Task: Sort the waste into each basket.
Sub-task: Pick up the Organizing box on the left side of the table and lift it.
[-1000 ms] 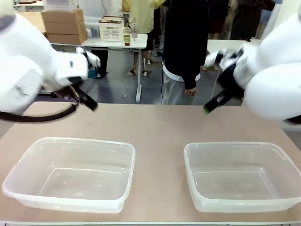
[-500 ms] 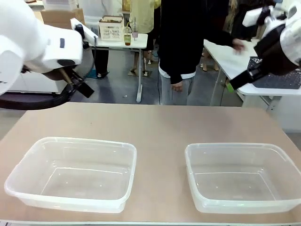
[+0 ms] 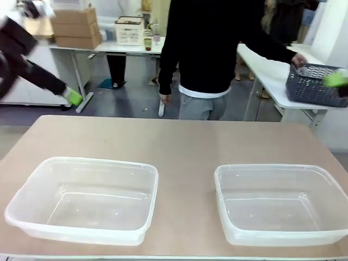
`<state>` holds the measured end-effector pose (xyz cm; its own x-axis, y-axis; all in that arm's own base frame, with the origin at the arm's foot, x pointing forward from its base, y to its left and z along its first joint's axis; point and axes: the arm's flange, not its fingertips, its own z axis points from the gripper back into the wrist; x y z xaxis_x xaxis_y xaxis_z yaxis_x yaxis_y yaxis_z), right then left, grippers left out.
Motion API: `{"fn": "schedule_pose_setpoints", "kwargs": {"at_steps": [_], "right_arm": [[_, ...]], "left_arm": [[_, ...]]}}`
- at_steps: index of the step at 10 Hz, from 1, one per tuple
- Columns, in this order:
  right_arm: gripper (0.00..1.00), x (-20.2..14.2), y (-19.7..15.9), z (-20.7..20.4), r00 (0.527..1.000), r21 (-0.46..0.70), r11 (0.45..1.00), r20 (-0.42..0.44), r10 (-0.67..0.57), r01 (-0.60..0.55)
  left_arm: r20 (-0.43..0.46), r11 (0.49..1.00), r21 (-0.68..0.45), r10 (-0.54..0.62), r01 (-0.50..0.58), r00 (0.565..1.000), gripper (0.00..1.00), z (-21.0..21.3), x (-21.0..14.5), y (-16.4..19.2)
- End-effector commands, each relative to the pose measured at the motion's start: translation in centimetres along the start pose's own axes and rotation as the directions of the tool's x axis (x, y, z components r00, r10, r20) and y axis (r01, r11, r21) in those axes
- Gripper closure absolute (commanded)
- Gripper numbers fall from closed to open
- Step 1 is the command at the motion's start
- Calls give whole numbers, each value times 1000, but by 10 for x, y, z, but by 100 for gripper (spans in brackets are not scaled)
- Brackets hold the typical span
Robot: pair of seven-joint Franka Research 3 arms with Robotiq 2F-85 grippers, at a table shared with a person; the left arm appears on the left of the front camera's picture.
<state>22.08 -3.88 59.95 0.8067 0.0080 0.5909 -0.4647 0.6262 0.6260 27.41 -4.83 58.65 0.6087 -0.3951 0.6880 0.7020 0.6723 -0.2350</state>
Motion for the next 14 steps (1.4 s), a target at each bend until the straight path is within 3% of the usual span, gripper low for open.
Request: {"fn": "schedule_pose_setpoints", "kwargs": {"at_steps": [1,3,4,10,11,12,14], "right_arm": [[0,-12,-48,47,827,393,820,211,-521,417],[0,-27,-73,65,752,412,789,295,-589,456],[0,-25,-47,65,961,212,953,127,-247,217],[0,-25,-44,59,958,199,949,100,-267,244],[0,-2,-16,18,974,128,967,2,-225,223],[0,25,32,-58,967,11,973,-112,-229,232],[0,32,106,-213,948,-152,981,-275,-158,119]], "left_arm": [[316,906,-187,422,-380,850,0,48,-38,33],[469,847,-238,528,-475,707,0,72,-84,53],[197,962,-135,261,-237,945,0,72,-37,39],[197,962,-135,261,-237,945,0,72,-37,39],[179,960,-118,271,-252,946,0,66,-35,33],[41,966,79,245,-247,969,0,69,-33,26],[-172,915,333,298,-229,939,0,72,-50,13]]}}
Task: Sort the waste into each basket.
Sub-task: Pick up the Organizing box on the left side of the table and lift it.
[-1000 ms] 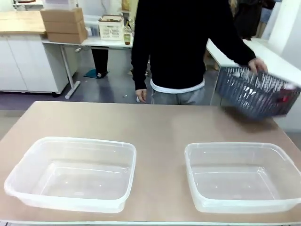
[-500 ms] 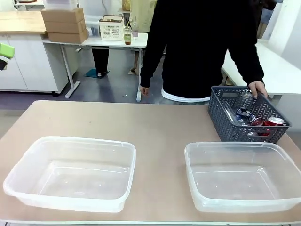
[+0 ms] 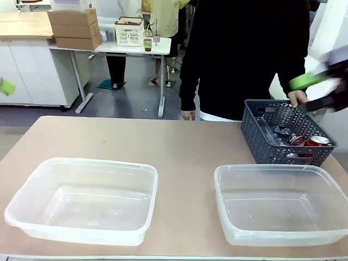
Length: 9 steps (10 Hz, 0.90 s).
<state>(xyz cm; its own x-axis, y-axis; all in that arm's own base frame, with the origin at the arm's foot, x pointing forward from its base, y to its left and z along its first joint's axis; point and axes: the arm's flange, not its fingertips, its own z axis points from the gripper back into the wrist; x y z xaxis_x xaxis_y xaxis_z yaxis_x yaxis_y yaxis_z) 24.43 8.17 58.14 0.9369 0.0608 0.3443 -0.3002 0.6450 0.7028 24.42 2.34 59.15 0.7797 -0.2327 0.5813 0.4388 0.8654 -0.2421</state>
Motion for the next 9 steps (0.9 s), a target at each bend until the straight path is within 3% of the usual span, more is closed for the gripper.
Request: {"fn": "schedule_pose_setpoints", "kwargs": {"at_steps": [1,3,4,5,6,8,9], "right_arm": [[0,28,88,-156,991,-180,980,-117,59,-80],[0,-33,122,-246,943,-263,938,-302,141,-225],[0,-62,125,-261,899,-249,916,-387,204,-315],[0,-65,119,-257,901,-293,890,-366,233,-349],[0,-80,124,-246,919,-215,939,-350,181,-267],[0,-80,124,-246,919,-215,939,-350,181,-267],[0,-89,129,-267,894,-230,916,-389,223,-328]], "left_arm": [[-247,979,204,43,9,968,0,14,-29,-12],[-329,972,232,45,34,943,0,4,-62,-28],[-361,982,173,-8,75,933,0,-17,-55,-41],[-380,987,99,-79,125,922,0,-36,-46,-45],[-336,968,246,47,40,941,0,6,-49,-24],[-336,968,246,47,40,941,0,6,-49,-24],[-336,968,246,47,40,941,0,6,-49,-24]]}}
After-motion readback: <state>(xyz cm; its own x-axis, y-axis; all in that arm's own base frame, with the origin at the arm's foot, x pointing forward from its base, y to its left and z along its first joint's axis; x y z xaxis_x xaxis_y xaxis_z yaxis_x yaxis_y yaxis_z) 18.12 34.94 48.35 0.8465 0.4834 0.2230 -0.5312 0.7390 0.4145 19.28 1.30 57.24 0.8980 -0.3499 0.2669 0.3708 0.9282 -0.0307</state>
